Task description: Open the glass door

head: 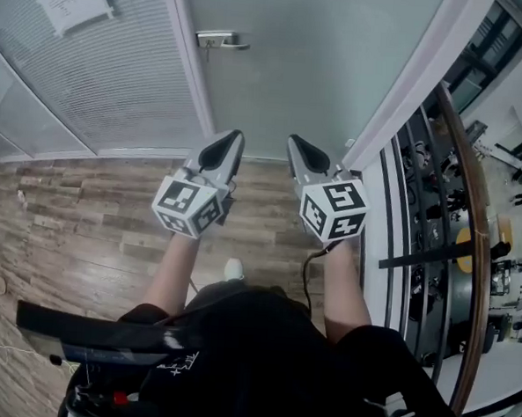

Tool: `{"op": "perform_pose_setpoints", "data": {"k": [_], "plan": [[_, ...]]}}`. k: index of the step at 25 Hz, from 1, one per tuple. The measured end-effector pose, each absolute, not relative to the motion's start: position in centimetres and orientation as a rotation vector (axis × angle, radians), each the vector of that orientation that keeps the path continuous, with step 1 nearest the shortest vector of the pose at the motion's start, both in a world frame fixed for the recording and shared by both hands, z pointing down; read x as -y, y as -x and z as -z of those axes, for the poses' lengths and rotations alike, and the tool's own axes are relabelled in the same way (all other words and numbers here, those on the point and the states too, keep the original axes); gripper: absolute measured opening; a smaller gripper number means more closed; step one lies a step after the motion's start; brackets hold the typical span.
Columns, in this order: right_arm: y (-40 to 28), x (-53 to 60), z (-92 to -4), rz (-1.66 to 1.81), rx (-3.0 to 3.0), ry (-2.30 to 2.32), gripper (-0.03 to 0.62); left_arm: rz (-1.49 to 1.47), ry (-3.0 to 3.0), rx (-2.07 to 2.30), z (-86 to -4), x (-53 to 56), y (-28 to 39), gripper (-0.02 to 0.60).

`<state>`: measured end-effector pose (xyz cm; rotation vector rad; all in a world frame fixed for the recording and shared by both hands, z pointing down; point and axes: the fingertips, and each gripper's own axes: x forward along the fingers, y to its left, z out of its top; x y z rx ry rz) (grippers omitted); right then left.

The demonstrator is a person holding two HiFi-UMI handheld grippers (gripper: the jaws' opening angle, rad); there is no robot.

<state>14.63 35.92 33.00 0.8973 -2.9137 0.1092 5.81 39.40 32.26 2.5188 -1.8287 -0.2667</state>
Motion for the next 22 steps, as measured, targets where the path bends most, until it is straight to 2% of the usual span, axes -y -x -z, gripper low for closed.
{"op": "perform_pose_setpoints", "data": {"k": [22], "plan": [[-6.8,-30.3,-33.2,-0.103,2.846,-1.028,0.002,0.340,-2.578,1.652,-32.6,-32.3,1.5,-0.002]]}}
